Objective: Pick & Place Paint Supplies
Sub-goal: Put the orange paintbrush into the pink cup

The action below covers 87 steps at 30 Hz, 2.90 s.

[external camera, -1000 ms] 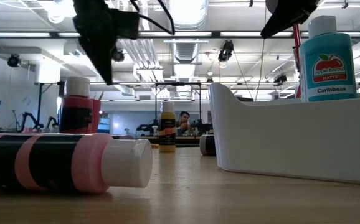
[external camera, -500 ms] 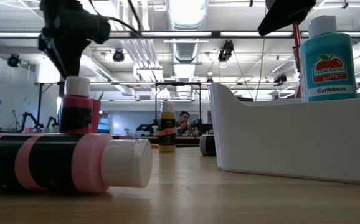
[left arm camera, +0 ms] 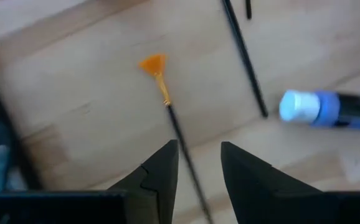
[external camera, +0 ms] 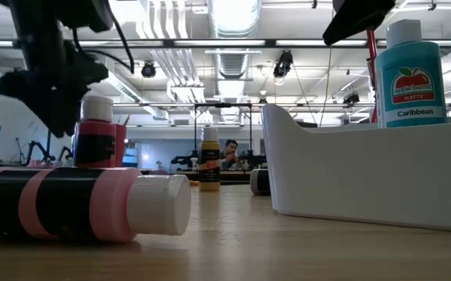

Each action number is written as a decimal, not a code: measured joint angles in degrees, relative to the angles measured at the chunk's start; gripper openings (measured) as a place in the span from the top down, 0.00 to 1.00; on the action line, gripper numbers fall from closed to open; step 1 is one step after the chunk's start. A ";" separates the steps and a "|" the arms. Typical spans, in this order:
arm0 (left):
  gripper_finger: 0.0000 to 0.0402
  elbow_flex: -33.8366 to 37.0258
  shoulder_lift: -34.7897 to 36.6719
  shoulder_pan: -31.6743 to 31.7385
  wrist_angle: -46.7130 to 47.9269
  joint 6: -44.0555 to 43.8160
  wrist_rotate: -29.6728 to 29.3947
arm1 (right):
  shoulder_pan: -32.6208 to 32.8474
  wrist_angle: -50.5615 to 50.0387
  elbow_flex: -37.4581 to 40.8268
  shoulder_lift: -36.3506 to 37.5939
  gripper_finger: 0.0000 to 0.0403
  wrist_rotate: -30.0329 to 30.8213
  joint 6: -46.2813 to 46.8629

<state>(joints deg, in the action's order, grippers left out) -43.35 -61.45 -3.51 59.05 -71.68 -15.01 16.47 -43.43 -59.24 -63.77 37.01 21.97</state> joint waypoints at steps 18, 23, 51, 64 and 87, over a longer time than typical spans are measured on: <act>0.68 15.10 1.49 20.53 -20.35 12.21 6.98 | 0.00 -0.01 0.00 0.00 0.64 0.02 -1.17; 0.65 15.58 -0.35 24.67 -21.20 16.18 7.51 | 0.00 -0.01 0.00 0.00 0.66 0.02 -1.18; 0.56 15.43 -12.72 26.40 -28.05 14.79 8.66 | -0.01 -0.05 0.00 0.00 0.59 0.12 -1.66; 0.91 15.43 -12.76 26.38 -25.27 14.38 8.25 | 0.00 -0.06 0.00 0.00 0.69 0.15 -2.51; 1.00 6.85 9.77 24.38 -29.90 29.68 11.56 | 0.00 -2.63 0.00 0.00 0.78 0.44 -0.96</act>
<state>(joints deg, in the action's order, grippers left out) -36.50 -51.68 20.88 29.15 -41.99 -3.45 16.47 -46.06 -59.24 -63.77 37.46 21.02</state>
